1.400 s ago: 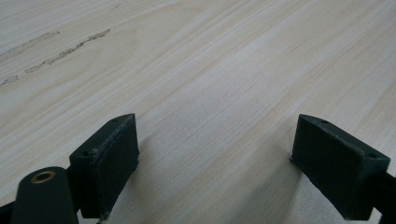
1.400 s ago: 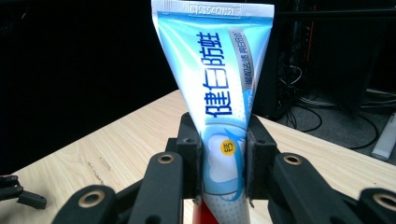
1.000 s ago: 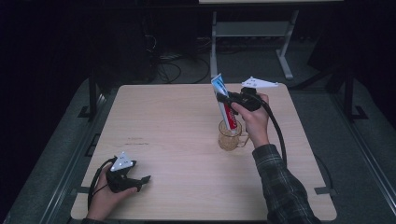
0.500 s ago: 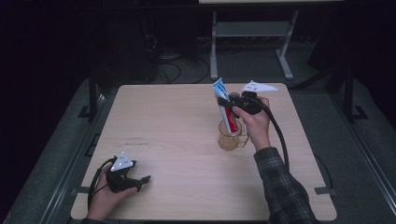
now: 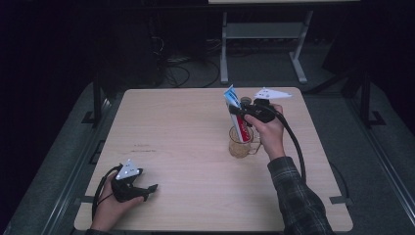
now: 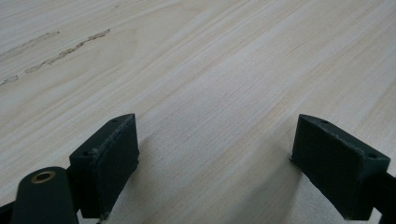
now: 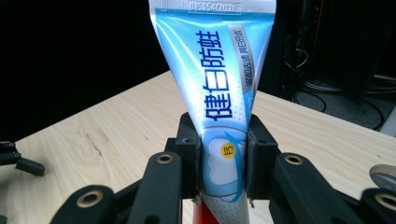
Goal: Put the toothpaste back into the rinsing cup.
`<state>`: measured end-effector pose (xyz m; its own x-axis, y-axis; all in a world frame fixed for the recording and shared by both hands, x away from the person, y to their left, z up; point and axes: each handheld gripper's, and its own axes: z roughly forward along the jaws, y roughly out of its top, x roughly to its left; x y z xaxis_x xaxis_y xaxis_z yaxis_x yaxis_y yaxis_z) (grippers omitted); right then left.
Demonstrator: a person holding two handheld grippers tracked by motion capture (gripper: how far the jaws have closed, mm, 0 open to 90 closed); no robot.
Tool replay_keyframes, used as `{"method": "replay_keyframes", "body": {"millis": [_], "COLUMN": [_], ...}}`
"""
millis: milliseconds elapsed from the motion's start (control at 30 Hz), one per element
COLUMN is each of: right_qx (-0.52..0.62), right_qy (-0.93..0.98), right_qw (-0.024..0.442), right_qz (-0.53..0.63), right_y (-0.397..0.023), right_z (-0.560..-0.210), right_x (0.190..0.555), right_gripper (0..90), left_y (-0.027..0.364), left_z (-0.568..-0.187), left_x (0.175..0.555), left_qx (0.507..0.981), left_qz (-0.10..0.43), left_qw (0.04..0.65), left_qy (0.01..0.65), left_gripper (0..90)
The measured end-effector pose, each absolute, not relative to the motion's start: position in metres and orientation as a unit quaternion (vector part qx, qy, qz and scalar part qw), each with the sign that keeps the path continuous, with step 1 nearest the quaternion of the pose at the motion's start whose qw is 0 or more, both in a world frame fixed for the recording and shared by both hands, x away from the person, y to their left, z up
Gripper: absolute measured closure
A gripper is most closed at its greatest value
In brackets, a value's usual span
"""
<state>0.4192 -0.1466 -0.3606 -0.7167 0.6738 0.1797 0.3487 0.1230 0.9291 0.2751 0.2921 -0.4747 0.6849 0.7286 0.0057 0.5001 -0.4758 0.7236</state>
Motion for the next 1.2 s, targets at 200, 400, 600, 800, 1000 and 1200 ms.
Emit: {"method": "replay_keyframes", "body": {"millis": [200,400,600,800,1000,1200], "right_qx": [0.348,0.351,0.347,0.34,0.342,0.343], "right_qy": [0.736,0.74,0.746,0.755,0.755,0.759], "right_qw": [0.142,0.138,0.139,0.14,0.136,0.134], "right_qz": [0.563,0.557,0.551,0.542,0.543,0.537], "right_y": [-0.147,-0.15,-0.149,-0.146,-0.15,-0.153], "right_z": [-0.365,-0.373,-0.374,-0.377,-0.382,-0.384], "right_x": [0.418,0.416,0.415,0.412,0.41,0.408], "right_gripper": [71.3,71.3,71.3,71.2,71.2,71.0], "left_y": [0.292,0.292,0.292,0.292,0.292,0.292], "left_z": [-0.475,-0.475,-0.475,-0.475,-0.475,-0.475], "left_x": [0.275,0.275,0.275,0.275,0.275,0.275], "left_qx": [0.844,0.844,0.844,0.844,0.844,0.844], "left_qz": [0.159,0.159,0.159,0.159,0.159,0.159], "left_qw": [0.36,0.36,0.36,0.36,0.36,0.36], "left_qy": [0.363,0.364,0.364,0.364,0.364,0.364], "left_gripper": [13.7,13.7,13.8,13.7,13.7,13.8]}}
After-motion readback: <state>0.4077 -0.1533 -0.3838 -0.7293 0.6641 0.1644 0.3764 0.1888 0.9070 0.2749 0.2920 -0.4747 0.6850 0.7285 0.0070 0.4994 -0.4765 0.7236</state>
